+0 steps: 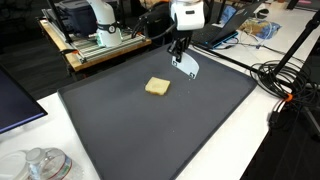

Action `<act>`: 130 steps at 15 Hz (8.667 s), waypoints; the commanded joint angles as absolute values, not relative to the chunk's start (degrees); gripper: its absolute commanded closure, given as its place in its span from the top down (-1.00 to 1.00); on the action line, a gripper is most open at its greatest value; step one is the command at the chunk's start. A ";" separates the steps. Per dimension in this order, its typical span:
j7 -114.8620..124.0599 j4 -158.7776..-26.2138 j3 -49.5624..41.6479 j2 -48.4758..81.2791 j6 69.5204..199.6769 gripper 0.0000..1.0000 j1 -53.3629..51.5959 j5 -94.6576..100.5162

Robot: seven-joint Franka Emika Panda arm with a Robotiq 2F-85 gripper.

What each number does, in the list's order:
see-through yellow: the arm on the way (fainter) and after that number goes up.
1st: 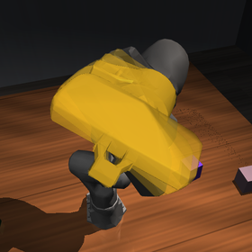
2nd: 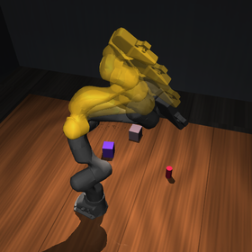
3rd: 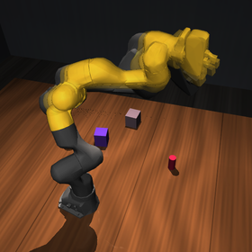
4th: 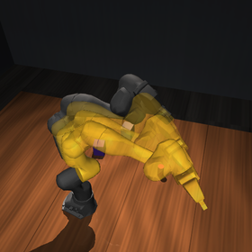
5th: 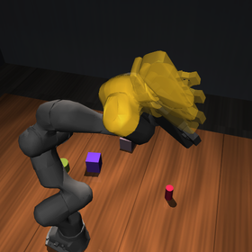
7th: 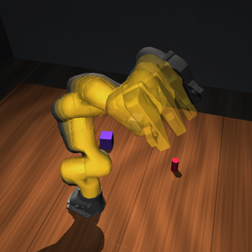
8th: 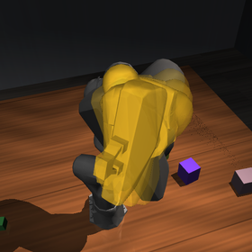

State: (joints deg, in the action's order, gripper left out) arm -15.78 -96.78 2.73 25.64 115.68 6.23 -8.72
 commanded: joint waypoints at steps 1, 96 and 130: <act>-20.92 -91.38 2.76 29.01 110.65 -0.98 9.68 -12.50; 22.63 -137.49 9.06 2.79 141.55 -0.98 -1.65 39.22; -38.98 -130.45 1.58 11.67 137.47 -0.92 7.96 -7.67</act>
State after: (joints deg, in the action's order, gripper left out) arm -38.92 -130.50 2.08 11.68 137.56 8.48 -7.54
